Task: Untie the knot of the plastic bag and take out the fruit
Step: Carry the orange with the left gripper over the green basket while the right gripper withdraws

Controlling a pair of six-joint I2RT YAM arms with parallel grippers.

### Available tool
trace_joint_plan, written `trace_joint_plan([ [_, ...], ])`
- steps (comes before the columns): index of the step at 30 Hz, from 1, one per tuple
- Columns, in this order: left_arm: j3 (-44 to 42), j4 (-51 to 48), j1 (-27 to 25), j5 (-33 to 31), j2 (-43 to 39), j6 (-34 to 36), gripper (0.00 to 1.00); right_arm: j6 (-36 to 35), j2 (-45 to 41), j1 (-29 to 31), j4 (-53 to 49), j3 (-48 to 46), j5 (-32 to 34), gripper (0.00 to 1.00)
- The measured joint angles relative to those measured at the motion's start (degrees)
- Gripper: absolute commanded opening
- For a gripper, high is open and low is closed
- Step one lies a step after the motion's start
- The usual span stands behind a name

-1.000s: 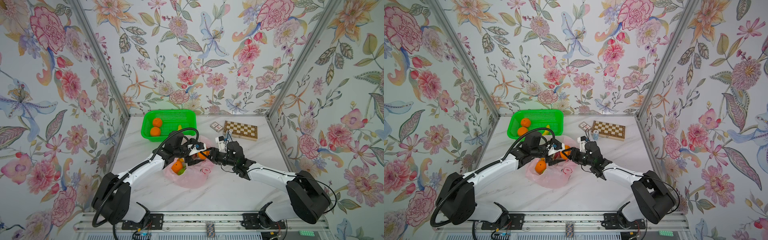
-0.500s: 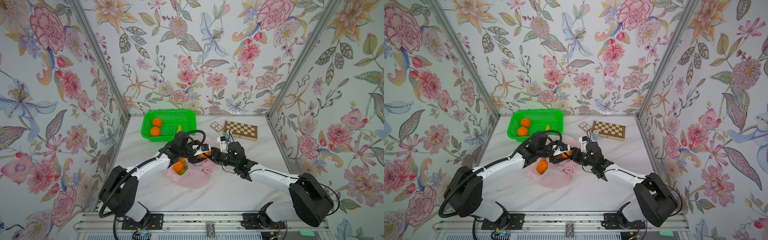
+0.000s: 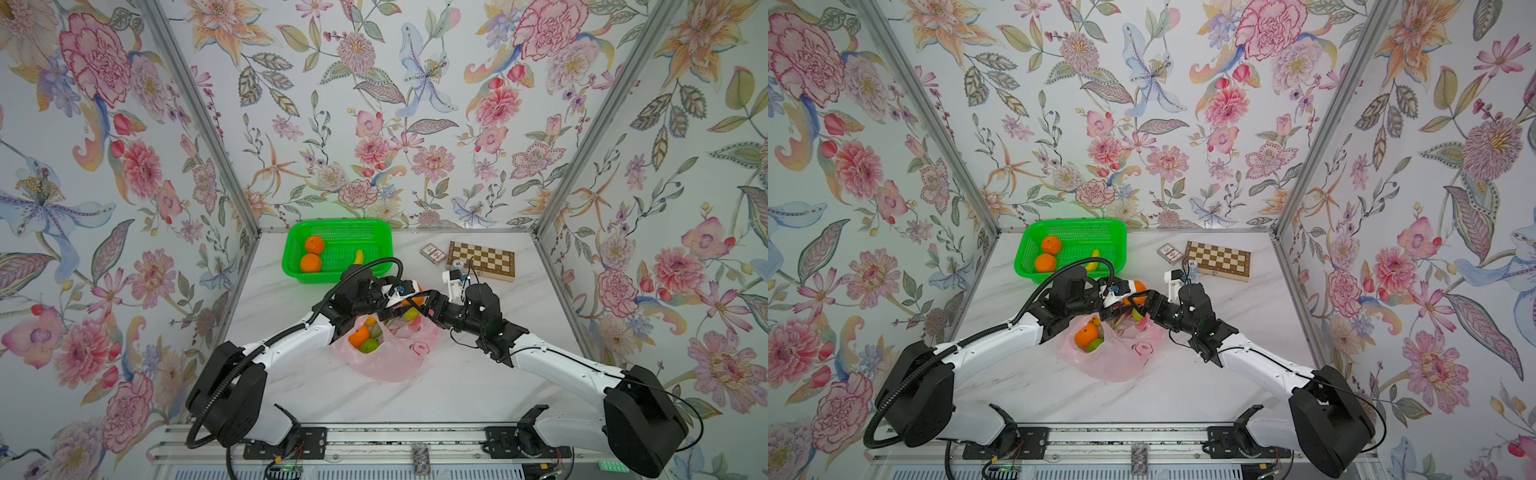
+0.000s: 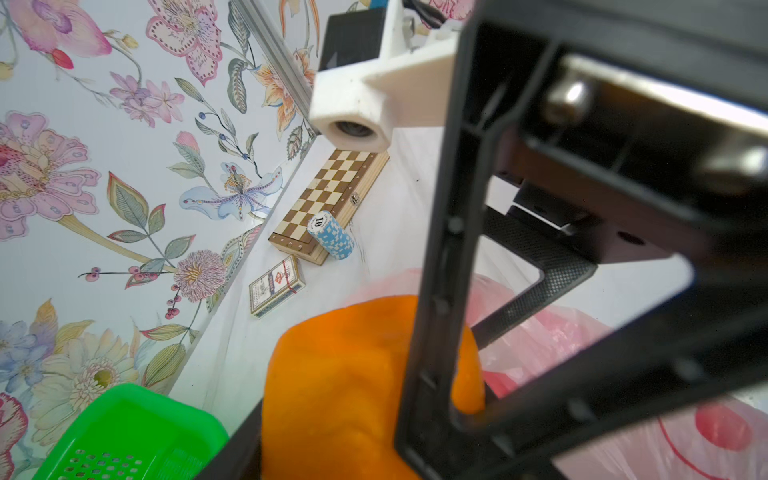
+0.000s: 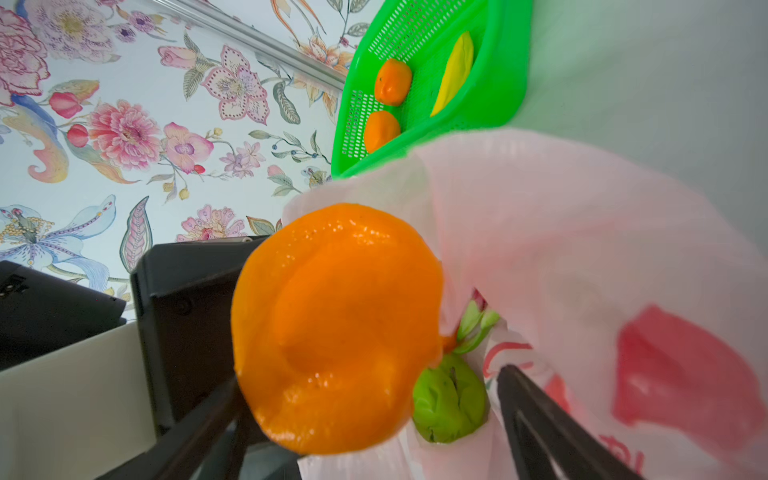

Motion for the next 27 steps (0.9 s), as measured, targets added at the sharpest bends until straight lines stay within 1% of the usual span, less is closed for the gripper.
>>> trace_joint_plan([
  [3,-0.35,1.97,0.00,0.07,-1.09,-2.32,0.58,-1.20,-2.67,-0.11,-2.01,0.02,1.27,0.93],
  [8,-0.68,5.01,0.00,-0.07,-2.78,-8.35,0.59,-2.67,-7.17,-0.33,-4.57,0.28,2.86,0.94],
  [12,1.07,5.25,0.09,-3.06,-3.37,-14.36,0.60,-3.13,-9.22,-0.61,-5.95,0.63,4.09,0.97],
  [15,4.70,4.50,0.42,-7.17,-3.37,-18.93,0.59,-3.34,-10.43,-0.63,-6.62,1.14,4.94,0.99],
  [18,8.79,2.69,1.62,-12.28,-3.34,-23.23,0.58,-3.76,-11.67,-0.52,-7.08,2.21,5.95,0.99],
  [22,15.50,-1.40,4.66,-19.34,-1.73,-27.45,0.58,-4.52,-12.26,0.02,-8.07,4.31,7.02,0.99],
  [27,22.75,-7.98,9.07,-25.40,3.23,-31.82,0.57,-6.12,-10.62,1.66,-11.19,7.48,7.67,0.99],
])
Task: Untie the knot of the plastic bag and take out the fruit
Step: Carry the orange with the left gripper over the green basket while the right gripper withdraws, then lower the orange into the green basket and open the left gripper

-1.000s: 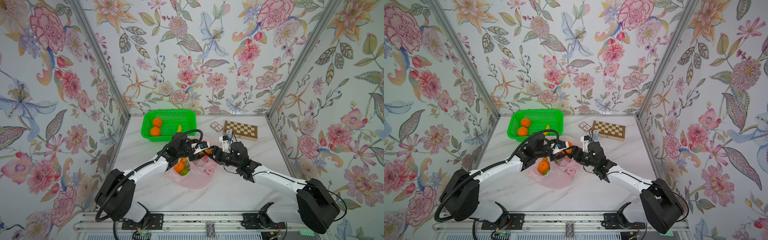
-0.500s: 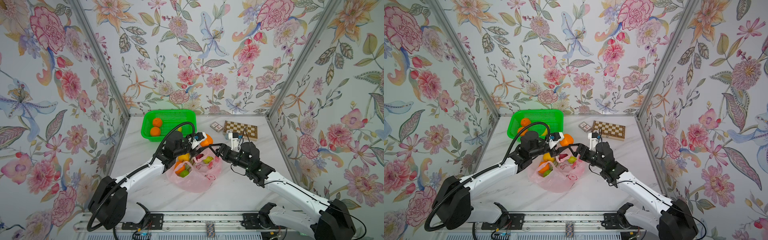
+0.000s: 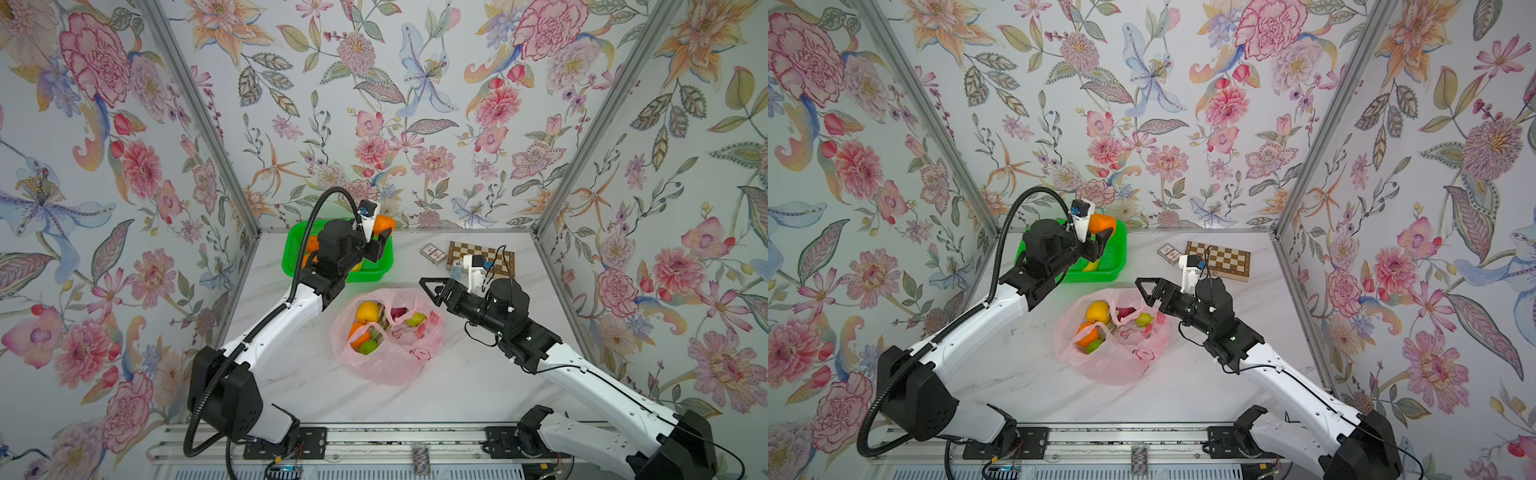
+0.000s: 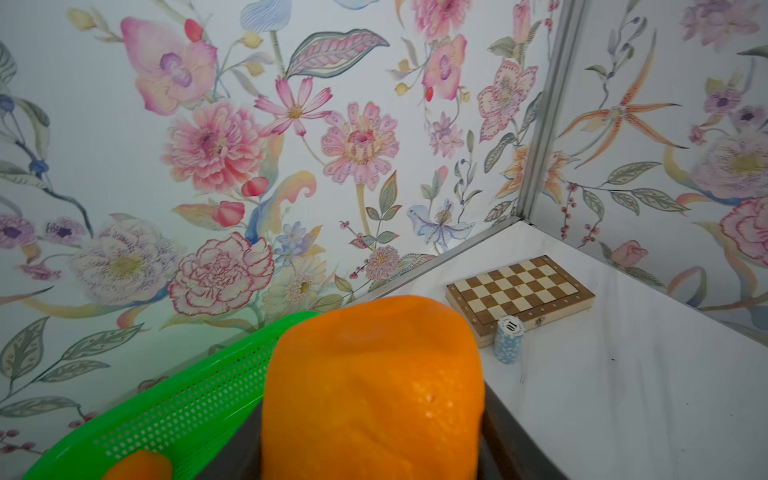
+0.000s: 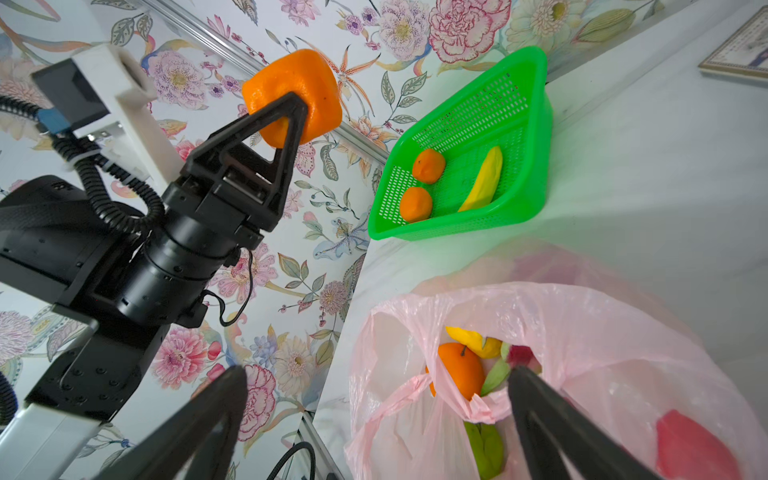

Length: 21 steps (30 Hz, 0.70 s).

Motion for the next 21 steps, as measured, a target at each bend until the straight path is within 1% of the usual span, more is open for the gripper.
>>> trace_joint_plan([
  [5,5.95,-7.23,4.85,-3.56,6.73,-4.28,0.56,-3.30,4.57,3.17,-6.47,6.01,1.38,0.99],
  [11,12.20,-13.92,10.25,-5.97,14.93,-7.19,0.53,-7.48,10.54,7.26,-13.92,14.01,2.43,0.99],
  [15,17.77,-16.90,13.46,-5.88,21.05,-9.18,0.51,-8.50,12.98,8.55,-16.02,15.82,2.40,0.99],
  [21,27.47,-19.74,17.35,-5.66,32.89,-11.89,0.49,-8.55,15.13,8.94,-16.79,15.85,2.40,0.99],
])
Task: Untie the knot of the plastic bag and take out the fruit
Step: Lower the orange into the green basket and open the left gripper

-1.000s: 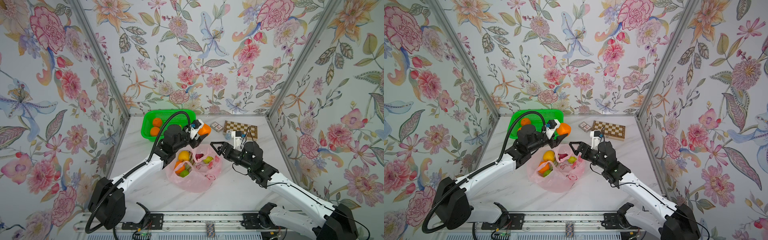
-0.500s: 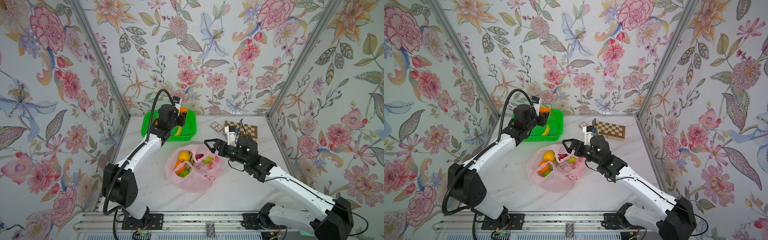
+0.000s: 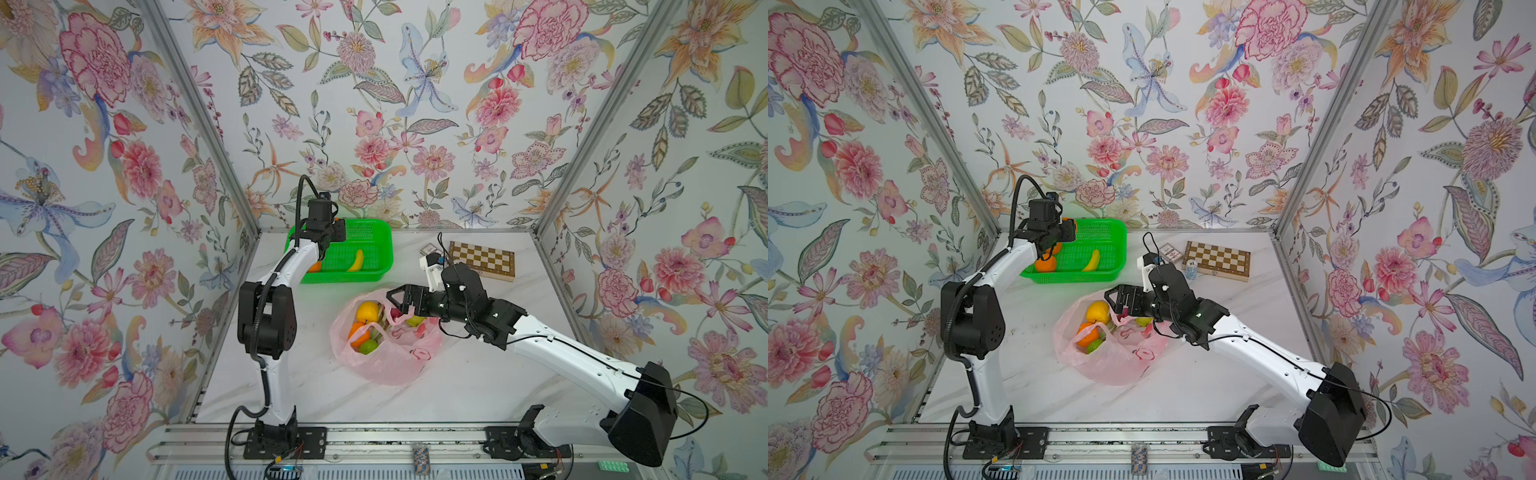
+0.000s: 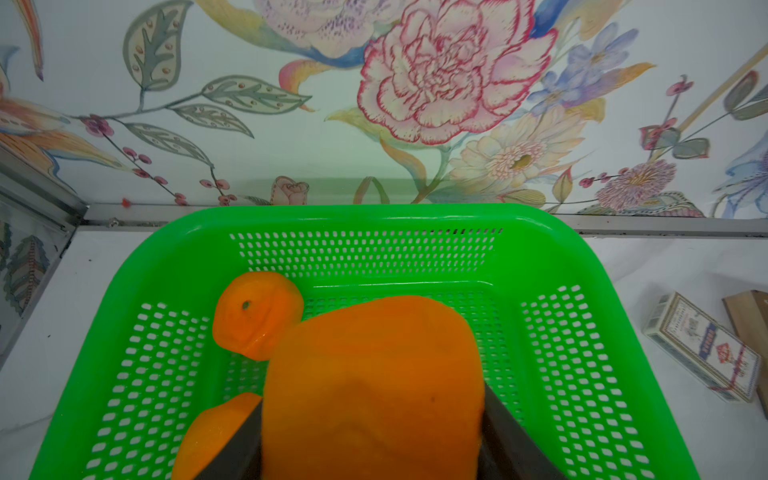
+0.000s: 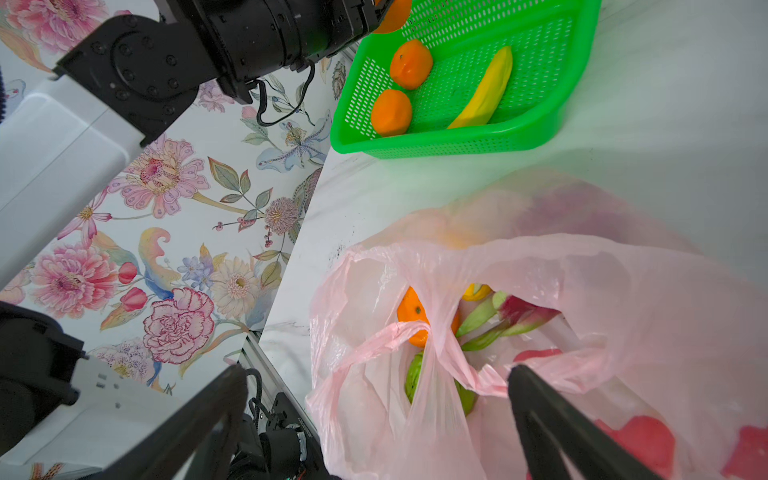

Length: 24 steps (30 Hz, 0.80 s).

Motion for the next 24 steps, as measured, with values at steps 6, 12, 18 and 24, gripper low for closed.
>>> trace_joint_plan([
  [6,11.65,-3.58,2.45,1.33,12.52,-3.04,0.49,0.00,0.52,0.13,0.00,0.00,-0.02,0.99],
  [12,23.76,-7.15,3.37,3.06,22.88,-5.35,0.51,0.02,1.36,0.13,0.00,0.09,-0.22,0.99],
  [18,31.15,-9.86,3.72,4.31,29.05,-6.99,0.55,0.02,2.47,0.09,-0.02,0.50,-0.44,0.99],
  [24,33.16,-10.80,4.28,6.38,31.45,-9.55,0.76,0.02,2.69,-0.15,-0.02,0.96,-1.09,0.99],
])
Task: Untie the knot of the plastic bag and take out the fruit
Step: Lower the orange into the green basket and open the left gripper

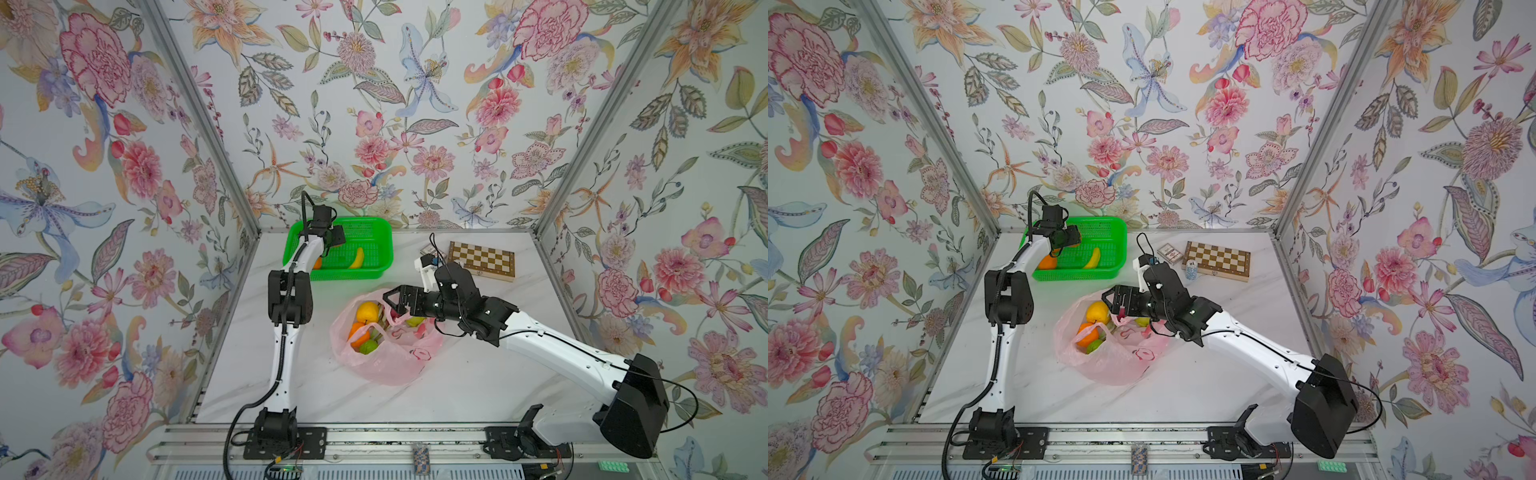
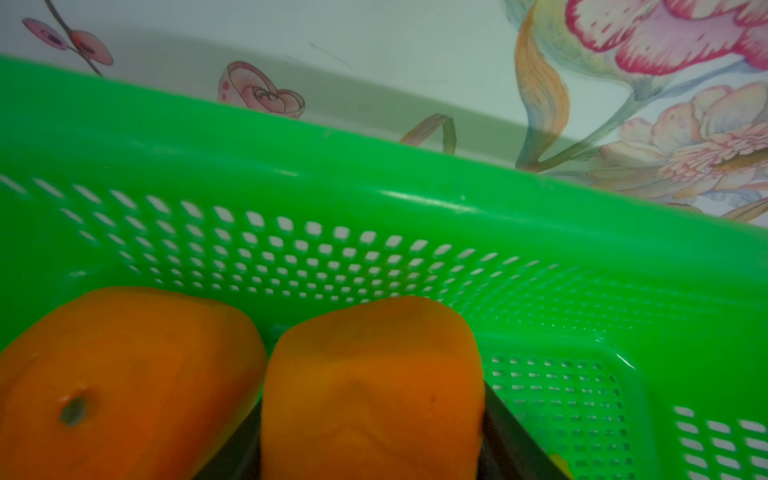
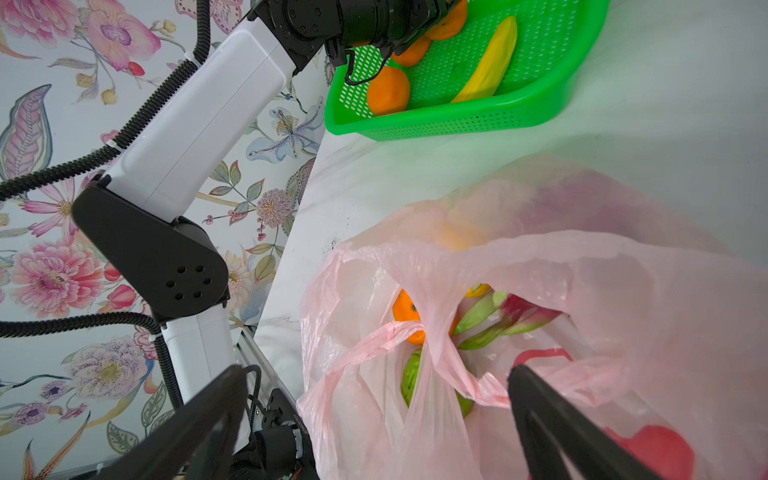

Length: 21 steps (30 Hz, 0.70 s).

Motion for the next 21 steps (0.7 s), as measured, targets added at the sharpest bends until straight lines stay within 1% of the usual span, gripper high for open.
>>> trace_joint_plan([
  [1,0.00,-0.07,0.13,0.35,0.17,-0.39,0.80,0.00,0.00,-0.07,0.04,0.00,-0.04,0.99],
  [5,0.09,-0.39,0.46,1.22,0.24,-1.16,0.88,0.00,0.00,-0.26,0.02,0.00,-0.17,0.99],
  [9,-0.04,-0.37,0.46,1.38,-0.02,-1.18,0.89,0.02,0.00,-0.37,0.02,0.00,-0.17,0.99],
  [12,-1.79,-0.59,0.46,1.38,-2.12,-1.38,0.89,0.04,-0.07,-0.37,0.04,0.00,-0.17,0.99],
  [16,-6.23,-0.35,0.46,1.77,-8.85,-1.79,0.90,0.44,-0.70,-0.37,0.09,-0.17,-0.13,0.99],
  [21,-15.08,1.79,0.46,3.17,-22.25,-3.87,0.89,0.70,-2.80,-0.37,0.63,-1.90,0.02,0.99],
])
